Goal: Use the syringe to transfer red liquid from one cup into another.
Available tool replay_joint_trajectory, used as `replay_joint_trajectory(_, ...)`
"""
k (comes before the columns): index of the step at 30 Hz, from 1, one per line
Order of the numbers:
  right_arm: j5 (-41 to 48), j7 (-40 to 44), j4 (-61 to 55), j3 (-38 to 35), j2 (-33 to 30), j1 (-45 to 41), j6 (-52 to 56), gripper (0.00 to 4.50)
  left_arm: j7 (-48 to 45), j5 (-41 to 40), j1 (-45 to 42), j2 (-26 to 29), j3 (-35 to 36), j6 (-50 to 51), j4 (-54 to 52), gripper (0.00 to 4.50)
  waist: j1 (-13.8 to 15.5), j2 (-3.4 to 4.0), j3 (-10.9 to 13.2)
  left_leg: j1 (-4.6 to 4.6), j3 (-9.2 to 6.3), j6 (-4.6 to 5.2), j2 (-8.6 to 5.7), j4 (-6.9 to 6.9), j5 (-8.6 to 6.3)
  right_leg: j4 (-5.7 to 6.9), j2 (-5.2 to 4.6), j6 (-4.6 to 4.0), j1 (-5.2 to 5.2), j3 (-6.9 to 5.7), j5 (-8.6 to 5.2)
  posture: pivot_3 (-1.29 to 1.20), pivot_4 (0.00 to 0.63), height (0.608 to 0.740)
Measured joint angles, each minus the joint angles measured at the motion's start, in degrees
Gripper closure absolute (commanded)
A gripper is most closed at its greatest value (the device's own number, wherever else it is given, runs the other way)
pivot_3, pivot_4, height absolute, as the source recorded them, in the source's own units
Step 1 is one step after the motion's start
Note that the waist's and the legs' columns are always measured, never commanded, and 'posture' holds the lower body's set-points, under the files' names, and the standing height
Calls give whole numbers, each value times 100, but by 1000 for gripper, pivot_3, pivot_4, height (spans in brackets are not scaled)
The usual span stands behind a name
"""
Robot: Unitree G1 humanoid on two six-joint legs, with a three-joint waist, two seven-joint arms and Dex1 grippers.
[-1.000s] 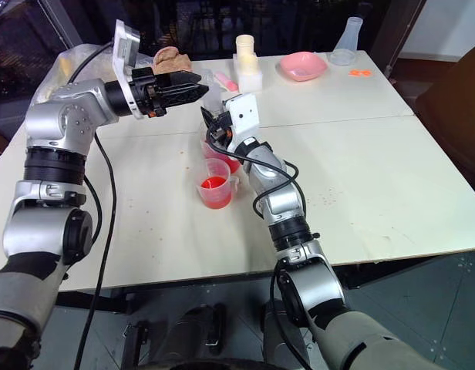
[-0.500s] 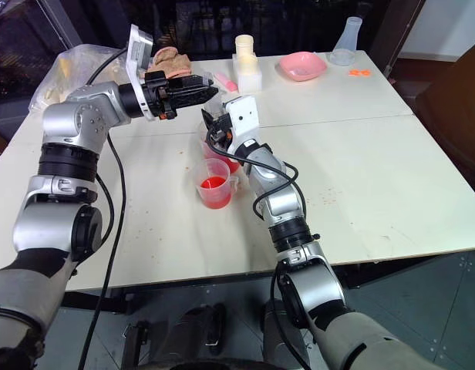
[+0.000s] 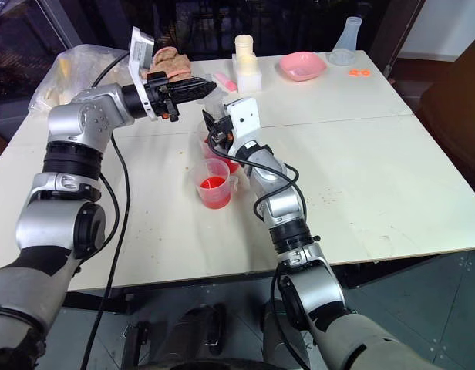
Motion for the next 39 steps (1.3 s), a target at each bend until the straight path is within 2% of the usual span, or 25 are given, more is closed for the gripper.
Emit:
replay_joint_trajectory(17, -36, -85, 290, -58, 138, 25, -344, 3147, 47, 85, -315, -22, 0, 0, 548, 4452, -2, 0, 0, 0, 0, 0, 0, 0, 0, 1, 0, 0, 0, 0, 0, 0, 150, 740)
replay_joint_trajectory(39, -39, -87, 275, -79, 193, 110, -391, 3147, 47, 83, -478, -2, 69, 4, 549, 4452, -1, 0, 0, 0, -1, -1, 0, 0, 0, 1, 1, 0, 0, 0, 0, 0, 150, 740)
